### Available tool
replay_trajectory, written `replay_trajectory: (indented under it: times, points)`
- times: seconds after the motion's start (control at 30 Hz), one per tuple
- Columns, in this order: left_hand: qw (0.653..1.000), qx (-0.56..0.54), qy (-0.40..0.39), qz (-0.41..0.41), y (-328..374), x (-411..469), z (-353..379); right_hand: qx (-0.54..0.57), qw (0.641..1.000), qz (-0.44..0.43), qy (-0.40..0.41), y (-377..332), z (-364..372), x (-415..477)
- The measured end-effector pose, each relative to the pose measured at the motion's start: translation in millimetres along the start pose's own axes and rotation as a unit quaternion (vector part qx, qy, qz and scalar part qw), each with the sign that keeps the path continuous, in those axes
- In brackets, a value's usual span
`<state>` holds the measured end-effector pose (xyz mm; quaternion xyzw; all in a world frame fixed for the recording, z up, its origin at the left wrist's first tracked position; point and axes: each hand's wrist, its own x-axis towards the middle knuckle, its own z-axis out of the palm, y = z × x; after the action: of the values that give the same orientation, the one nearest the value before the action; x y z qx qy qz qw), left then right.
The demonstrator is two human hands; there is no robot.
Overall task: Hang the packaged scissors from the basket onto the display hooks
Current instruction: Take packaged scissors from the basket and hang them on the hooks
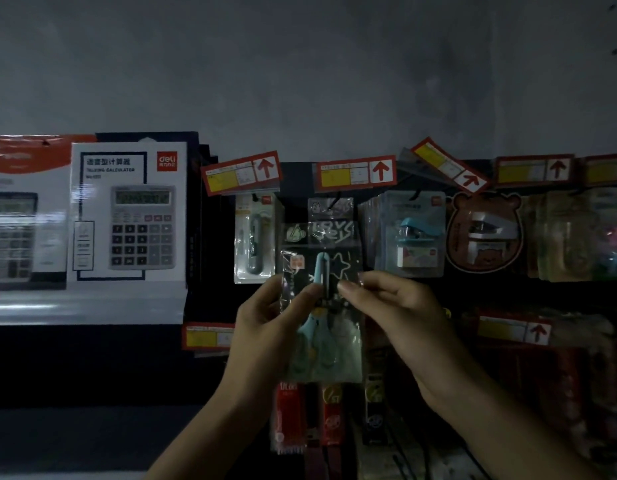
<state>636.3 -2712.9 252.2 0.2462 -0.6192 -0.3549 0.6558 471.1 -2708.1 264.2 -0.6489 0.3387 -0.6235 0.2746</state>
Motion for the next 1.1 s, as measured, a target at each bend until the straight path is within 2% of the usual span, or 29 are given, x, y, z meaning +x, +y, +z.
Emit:
replay_trajectory:
  times: [0.17,0.43,0.67,0.73,0.8,0.83,0.87,0.9,0.97,1.0,1.03,1.1]
  points:
    - [0.999,0.024,-0.027,0.007,6.0,6.8,3.5,0.018,0.999,0.016,0.025,3.3,-7.7,14.3]
    - [1.0,0.008,0.004,-0.001,20.3,44.0,3.5,0.008,0.999,0.028,0.031,1.9,-22.3,38.9]
    - [1.0,0.014,-0.019,0.002,29.8,61.7,13.5,-0.007,0.999,-0.016,0.046,-5.0,-25.1,57.5]
    - [0.999,0.029,-0.022,0.017,35.0,67.4,13.0,-0.022,0.999,-0.014,0.037,-8.2,-27.4,59.9]
    - [0.994,0.077,-0.005,0.071,39.1,74.5,12.1,-0.036,0.999,-0.018,0.037,-10.7,-29.2,61.4]
    - [0.982,0.138,0.012,0.125,39.5,78.8,11.2,-0.043,0.998,-0.023,0.039,-10.6,-30.6,61.9]
    - [0.95,0.237,0.035,0.199,39.4,84.8,9.7,-0.048,0.998,-0.026,0.043,-10.5,-31.7,62.7]
    - [0.891,0.359,0.059,0.271,39.7,90.9,8.7,-0.047,0.997,-0.027,0.046,-10.2,-32.9,63.6]
    - [0.746,0.55,0.084,0.366,41.8,103.5,7.7,-0.03,0.998,-0.022,0.049,-9.9,-35.8,64.0]
    - [0.697,0.604,0.085,0.377,43.7,109.0,7.8,-0.025,0.998,-0.02,0.048,-10.4,-37.1,64.3]
    - [0.662,0.641,0.086,0.378,45.9,114.1,8.7,-0.026,0.998,-0.017,0.048,-9.9,-38.5,65.9]
    - [0.618,0.682,0.085,0.381,49.0,122.9,10.0,-0.029,0.998,-0.009,0.053,-10.4,-40.5,68.0]
